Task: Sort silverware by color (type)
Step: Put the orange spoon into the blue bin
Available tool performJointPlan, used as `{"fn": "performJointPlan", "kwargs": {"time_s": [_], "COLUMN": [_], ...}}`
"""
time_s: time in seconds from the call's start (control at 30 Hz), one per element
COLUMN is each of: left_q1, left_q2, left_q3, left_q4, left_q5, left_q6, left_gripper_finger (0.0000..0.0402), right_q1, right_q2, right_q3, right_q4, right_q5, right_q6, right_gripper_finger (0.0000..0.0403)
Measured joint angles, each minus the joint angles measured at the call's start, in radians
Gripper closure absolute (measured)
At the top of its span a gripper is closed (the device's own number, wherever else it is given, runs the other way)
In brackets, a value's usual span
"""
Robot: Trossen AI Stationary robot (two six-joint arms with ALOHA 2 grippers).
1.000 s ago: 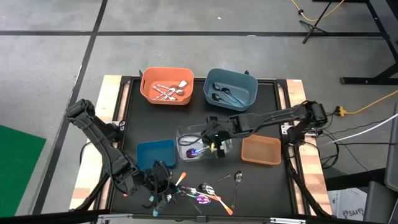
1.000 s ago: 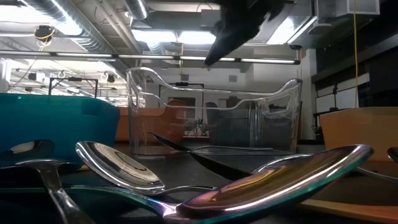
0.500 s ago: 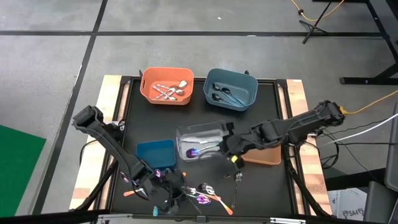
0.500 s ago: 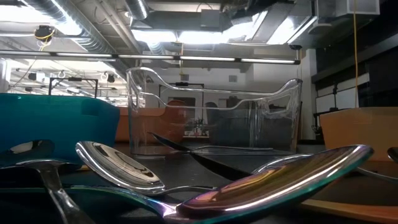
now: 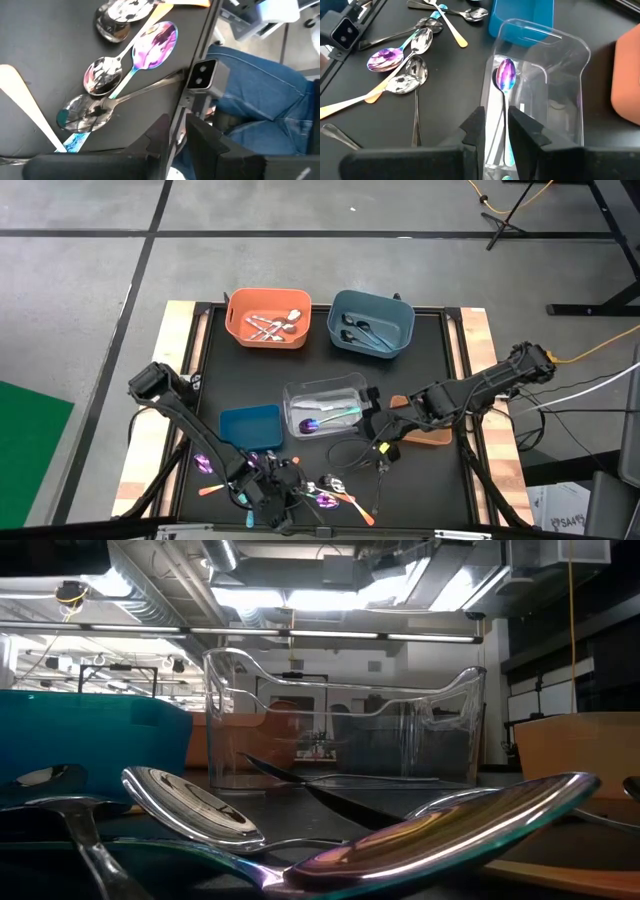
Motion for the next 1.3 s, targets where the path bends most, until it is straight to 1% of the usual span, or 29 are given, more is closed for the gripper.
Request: {"fn": "performJointPlan", "kwargs": {"time_s": [0.17, 0.33, 0.47, 0.7, 0.83, 1.1, 1.3], "left_q1": [0.003, 0.007, 0.007, 0.007, 0.006, -0.015, -0.036], "left_q2": [0.015, 0.016, 0.016, 0.016, 0.016, 0.016, 0.025], "left_q3": [0.0, 0.0, 0.0, 0.0, 0.0, 0.0, 0.0], "left_q4": [0.003, 0.001, 0.0, -0.006, -0.051, -0.161, -0.195], "left_q5": [-0.002, -0.009, -0.053, -0.078, -0.079, -0.055, -0.051], "left_q6": [-0.021, -0.051, -0.051, -0.051, -0.055, -0.188, -0.274], "left_gripper_finger": [0.0341, 0.0311, 0.0294, 0.0294, 0.0294, 0.0295, 0.0295], "right_q1": [0.0, 0.0, 0.0, 0.0, 0.0, 0.0, 0.0], "right_q2": [0.0, 0.001, 0.001, 0.001, 0.001, 0.001, 0.001], "right_q3": [0.0, 0.0, 0.0, 0.0, 0.0, 0.0, 0.0], "right_q4": [0.001, 0.0, 0.0, -0.006, -0.006, -0.006, -0.006], "right_q5": [0.0, 0.0, 0.0, -0.012, -0.012, -0.012, -0.014], "right_q6": [0.0, 0.0, 0.0, 0.024, 0.025, 0.025, 0.025], "right_gripper_finger": [0.0331, 0.0331, 0.0331, 0.0331, 0.0331, 0.0331, 0.0331]}}
